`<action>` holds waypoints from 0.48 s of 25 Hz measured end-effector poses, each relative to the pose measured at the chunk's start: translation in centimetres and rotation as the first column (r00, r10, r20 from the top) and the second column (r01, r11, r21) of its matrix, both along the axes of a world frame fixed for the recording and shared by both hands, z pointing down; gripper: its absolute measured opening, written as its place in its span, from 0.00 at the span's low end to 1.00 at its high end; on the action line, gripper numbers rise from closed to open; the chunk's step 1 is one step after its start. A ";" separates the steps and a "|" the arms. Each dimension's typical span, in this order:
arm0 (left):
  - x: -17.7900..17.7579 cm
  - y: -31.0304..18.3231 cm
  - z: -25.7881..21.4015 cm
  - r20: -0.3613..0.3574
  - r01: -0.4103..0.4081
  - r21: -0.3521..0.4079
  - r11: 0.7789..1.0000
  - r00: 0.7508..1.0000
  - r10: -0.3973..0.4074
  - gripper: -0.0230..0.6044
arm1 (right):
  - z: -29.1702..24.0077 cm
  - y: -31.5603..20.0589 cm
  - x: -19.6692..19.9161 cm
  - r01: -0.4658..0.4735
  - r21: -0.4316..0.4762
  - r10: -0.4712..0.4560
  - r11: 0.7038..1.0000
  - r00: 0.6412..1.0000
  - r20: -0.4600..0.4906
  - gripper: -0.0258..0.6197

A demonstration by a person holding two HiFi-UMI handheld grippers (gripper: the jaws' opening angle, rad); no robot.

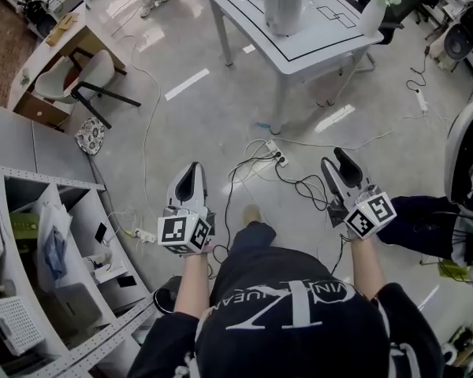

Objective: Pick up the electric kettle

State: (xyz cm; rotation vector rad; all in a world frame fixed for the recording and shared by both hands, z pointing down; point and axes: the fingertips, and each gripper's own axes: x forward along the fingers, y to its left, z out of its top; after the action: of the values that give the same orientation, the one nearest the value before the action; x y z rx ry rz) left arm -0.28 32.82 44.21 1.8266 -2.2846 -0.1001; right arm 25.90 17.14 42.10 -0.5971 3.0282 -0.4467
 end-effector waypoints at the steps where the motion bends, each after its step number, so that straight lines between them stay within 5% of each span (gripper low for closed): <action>1: -0.8 -0.7 0.0 -0.001 -0.007 0.001 1.000 1.000 0.007 0.04 | 0.1 -0.5 -0.7 -0.010 -0.010 0.010 1.000 1.000 0.004 0.31; 12: -8.6 -6.2 0.5 0.002 -0.076 0.007 0.997 0.997 0.076 0.04 | 0.4 -4.7 -8.5 -0.065 -0.027 0.066 0.998 0.997 0.027 0.31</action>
State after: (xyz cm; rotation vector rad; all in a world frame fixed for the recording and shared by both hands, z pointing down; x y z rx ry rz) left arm -8.88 26.60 44.73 1.9158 -2.2158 -0.0948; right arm 17.38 12.41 42.53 -0.6835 2.9710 -0.4885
